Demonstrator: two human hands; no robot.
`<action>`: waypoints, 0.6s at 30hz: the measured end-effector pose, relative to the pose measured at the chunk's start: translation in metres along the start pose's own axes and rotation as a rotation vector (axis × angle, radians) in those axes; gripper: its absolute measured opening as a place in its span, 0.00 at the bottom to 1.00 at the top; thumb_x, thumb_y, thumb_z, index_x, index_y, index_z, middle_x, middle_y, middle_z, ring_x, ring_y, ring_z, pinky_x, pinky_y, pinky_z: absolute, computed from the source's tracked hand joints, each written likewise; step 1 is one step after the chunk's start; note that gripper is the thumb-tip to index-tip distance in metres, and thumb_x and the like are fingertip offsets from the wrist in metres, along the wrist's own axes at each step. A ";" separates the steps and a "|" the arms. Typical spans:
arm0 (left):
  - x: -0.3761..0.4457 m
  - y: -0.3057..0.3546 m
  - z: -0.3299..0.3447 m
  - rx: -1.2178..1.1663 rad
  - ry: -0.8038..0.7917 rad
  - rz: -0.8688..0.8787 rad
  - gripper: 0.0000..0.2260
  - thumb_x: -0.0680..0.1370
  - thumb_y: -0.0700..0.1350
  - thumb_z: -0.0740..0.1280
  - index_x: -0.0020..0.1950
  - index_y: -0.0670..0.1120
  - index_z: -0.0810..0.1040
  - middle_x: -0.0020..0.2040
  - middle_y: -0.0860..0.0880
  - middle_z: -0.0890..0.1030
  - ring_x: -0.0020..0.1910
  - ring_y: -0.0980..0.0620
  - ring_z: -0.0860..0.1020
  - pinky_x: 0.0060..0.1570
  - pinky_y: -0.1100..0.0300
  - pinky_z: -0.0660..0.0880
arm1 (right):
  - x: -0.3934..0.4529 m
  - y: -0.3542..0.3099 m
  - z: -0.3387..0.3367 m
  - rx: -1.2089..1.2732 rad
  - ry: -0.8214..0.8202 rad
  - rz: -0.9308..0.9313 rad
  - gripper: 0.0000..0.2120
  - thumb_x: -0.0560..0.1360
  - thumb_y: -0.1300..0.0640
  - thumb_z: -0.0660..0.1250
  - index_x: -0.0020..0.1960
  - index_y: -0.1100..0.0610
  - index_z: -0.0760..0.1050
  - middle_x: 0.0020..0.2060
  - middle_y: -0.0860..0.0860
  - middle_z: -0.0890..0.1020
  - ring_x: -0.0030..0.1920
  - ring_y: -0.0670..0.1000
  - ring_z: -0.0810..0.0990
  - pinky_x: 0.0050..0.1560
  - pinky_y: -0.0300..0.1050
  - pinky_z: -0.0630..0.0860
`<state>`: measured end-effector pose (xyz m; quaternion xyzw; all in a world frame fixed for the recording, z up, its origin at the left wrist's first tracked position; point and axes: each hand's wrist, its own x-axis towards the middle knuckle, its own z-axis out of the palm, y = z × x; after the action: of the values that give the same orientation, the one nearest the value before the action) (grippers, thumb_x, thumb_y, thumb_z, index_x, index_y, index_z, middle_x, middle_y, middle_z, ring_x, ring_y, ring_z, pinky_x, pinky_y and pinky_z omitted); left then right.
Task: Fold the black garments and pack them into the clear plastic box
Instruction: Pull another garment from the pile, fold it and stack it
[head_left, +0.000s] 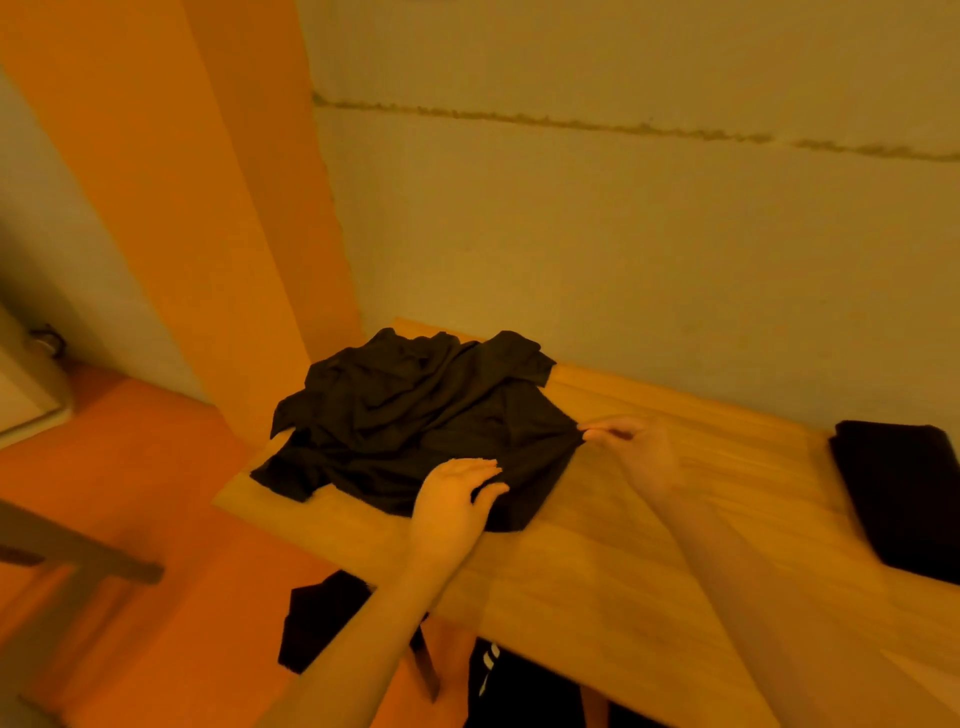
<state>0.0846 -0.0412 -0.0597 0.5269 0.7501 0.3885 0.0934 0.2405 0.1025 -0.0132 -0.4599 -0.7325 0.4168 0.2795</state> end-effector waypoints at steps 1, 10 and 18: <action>-0.003 0.008 0.006 -0.041 0.054 -0.021 0.11 0.75 0.44 0.69 0.54 0.41 0.82 0.54 0.44 0.82 0.55 0.48 0.79 0.60 0.58 0.72 | -0.004 0.004 -0.012 0.043 0.028 0.028 0.05 0.73 0.63 0.68 0.44 0.55 0.81 0.46 0.51 0.81 0.45 0.45 0.77 0.49 0.33 0.73; -0.011 0.047 0.026 -0.156 0.057 0.025 0.09 0.77 0.44 0.66 0.55 0.43 0.81 0.54 0.47 0.81 0.54 0.52 0.78 0.55 0.61 0.73 | -0.043 0.029 -0.079 0.064 0.110 0.225 0.07 0.74 0.63 0.66 0.51 0.63 0.79 0.50 0.56 0.80 0.49 0.51 0.77 0.46 0.39 0.71; -0.012 0.023 0.031 0.582 -0.305 -0.054 0.29 0.81 0.59 0.48 0.77 0.48 0.46 0.78 0.47 0.45 0.76 0.47 0.42 0.73 0.47 0.41 | -0.070 0.020 -0.066 -0.504 -0.081 0.028 0.21 0.80 0.53 0.55 0.72 0.55 0.62 0.72 0.52 0.64 0.72 0.51 0.62 0.69 0.41 0.60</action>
<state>0.1231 -0.0328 -0.0688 0.5637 0.8207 0.0717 0.0604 0.3305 0.0671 0.0005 -0.5082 -0.8174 0.2430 0.1206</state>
